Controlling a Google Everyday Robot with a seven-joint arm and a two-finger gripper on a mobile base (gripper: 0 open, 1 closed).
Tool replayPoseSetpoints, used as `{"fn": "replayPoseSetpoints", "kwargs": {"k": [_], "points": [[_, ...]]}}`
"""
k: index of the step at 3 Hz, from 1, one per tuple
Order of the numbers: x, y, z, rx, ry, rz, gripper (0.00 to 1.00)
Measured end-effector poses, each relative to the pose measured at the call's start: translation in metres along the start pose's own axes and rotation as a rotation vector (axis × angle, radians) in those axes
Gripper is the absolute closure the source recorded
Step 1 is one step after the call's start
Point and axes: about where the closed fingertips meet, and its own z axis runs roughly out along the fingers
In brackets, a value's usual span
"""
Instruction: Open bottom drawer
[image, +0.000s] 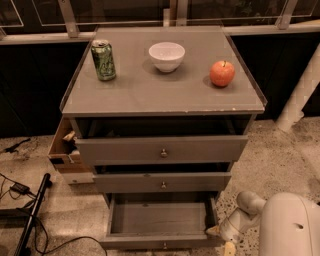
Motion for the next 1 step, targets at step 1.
{"fn": "replayPoseSetpoints", "kwargs": {"k": [1], "points": [[0.0000,0.0000,0.0000,0.000,0.000,0.000,0.00]]}}
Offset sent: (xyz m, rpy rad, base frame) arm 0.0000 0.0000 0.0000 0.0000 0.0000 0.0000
